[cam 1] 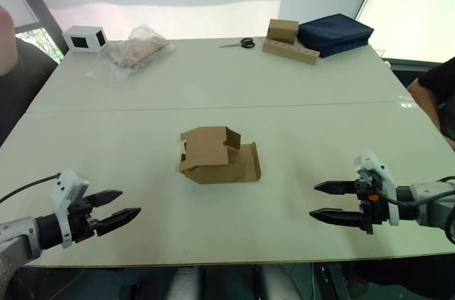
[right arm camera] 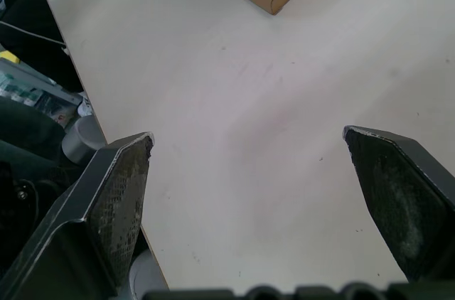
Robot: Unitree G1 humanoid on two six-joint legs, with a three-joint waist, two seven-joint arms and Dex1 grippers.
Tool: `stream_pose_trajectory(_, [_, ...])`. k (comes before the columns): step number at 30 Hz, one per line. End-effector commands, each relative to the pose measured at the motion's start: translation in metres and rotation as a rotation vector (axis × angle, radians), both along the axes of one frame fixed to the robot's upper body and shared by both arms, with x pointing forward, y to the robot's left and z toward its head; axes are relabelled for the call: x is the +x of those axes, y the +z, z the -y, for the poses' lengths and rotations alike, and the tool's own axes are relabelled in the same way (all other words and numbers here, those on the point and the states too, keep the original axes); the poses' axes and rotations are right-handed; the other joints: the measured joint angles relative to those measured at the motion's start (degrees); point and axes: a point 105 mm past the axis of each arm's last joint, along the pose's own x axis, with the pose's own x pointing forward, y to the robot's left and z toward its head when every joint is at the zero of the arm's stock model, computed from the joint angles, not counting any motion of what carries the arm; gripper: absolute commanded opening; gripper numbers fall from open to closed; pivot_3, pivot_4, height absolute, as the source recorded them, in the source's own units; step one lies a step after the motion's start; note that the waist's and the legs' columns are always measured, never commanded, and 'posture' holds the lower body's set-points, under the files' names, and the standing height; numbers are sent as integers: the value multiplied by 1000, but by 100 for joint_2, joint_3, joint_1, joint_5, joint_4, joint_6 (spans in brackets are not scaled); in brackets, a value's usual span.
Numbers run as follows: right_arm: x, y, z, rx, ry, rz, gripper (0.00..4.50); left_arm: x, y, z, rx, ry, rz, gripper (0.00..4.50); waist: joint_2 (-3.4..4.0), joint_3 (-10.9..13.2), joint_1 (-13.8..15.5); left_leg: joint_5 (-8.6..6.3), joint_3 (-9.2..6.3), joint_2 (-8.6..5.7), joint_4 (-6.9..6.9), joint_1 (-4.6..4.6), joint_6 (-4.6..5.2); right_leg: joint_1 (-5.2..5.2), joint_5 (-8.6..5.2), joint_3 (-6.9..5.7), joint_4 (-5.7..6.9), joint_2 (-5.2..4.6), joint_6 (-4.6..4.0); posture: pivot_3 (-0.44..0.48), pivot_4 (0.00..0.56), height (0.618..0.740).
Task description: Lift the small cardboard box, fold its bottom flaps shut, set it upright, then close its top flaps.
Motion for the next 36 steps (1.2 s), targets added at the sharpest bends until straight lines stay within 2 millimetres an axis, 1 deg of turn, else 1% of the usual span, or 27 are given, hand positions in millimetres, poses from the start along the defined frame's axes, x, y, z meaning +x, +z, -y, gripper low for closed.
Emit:
stream_pose_trajectory(1, [1,4,-2,17,7,19,4500,1,8,-7,13,18,32,4418,0,0,-1,0,0,0,0,0,0,0,0,0,0,0,0,0,150,740])
stream_pose_trajectory(9, [2,3,-1,9,4,24,4500,2,11,-8,7,30,48,4418,0,0,1,0,0,0,0,0,0,0,0,0,0,0,0,0,150,740])
stream_pose_trajectory(14, [5,6,-2,23,-5,52,4500,2,12,-7,3,21,49,4418,0,0,1,0,0,0,0,0,0,0,0,0,0,0,0,0,150,740])
stream_pose_trajectory(20, [12,9,0,4,-16,71,4500,9,18,-10,28,24,74,4418,0,0,-3,0,0,0,0,0,0,0,0,0,0,0,0,0,150,740])
stream_pose_trajectory(25, [15,9,2,1,-68,62,4500,13,18,-9,63,-4,63,4418,0,0,5,0,0,0,0,0,0,-1,0,0,1,0,0,0,150,740])
stream_pose_trajectory(29, [17,10,0,-9,-80,102,4500,21,19,-13,102,14,77,4418,1,0,2,0,0,0,0,0,0,-1,0,0,1,0,0,0,150,740])
stream_pose_trajectory(33, [18,13,0,-22,-78,154,4500,27,24,-13,53,10,59,4418,0,0,1,0,0,0,0,0,0,-2,0,0,2,0,0,0,150,740])
stream_pose_trajectory(36, [20,20,-2,-23,-63,185,4500,33,35,-6,-51,-21,9,4418,0,0,2,0,0,-1,0,0,0,-2,0,-1,2,0,0,0,150,740])
